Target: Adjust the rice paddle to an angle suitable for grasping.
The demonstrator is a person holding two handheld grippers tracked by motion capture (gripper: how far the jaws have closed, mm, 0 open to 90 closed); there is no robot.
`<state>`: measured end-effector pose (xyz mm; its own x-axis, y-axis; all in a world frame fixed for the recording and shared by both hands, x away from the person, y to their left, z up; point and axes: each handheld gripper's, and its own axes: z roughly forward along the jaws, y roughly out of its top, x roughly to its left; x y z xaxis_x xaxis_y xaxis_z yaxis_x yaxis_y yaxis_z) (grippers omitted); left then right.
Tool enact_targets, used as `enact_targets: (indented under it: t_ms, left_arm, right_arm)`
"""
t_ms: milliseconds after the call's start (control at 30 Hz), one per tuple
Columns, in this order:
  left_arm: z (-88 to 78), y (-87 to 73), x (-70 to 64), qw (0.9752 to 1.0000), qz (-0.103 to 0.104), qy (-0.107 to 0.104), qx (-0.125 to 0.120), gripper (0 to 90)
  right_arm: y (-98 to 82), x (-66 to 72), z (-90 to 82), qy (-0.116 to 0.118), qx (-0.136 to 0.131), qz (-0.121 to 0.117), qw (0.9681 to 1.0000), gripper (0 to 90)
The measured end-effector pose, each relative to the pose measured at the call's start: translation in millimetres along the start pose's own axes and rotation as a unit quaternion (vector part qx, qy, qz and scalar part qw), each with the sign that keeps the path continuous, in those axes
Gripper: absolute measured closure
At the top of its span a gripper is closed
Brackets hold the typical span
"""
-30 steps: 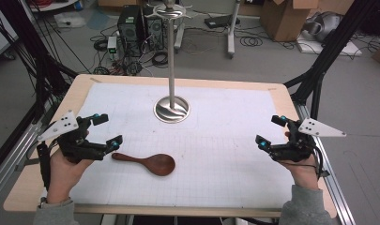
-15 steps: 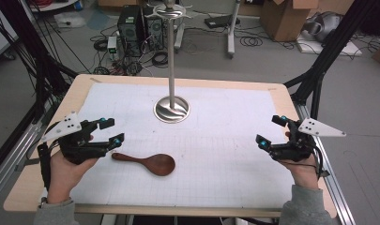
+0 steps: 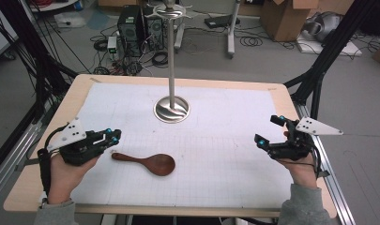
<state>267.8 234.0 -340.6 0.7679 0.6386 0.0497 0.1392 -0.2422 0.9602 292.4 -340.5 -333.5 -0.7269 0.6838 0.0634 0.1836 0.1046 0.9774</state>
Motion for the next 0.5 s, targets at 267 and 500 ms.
enact_targets:
  t_ms: [267, 500]
  left_arm:
    - [9.5, -12.9, 3.6, 0.9993, -0.029, 0.003, 0.024, 89.3]
    - [17.0, -26.7, 3.5, 0.9983, -0.037, 0.009, 0.045, 89.3]
  right_arm:
    - [0.1, 0.4, 2.3, 0.004, 0.000, 0.000, 1.0000, 0.2]
    - [0.4, -1.3, 2.8, 0.007, -0.005, 0.008, 0.9999, 0.3]
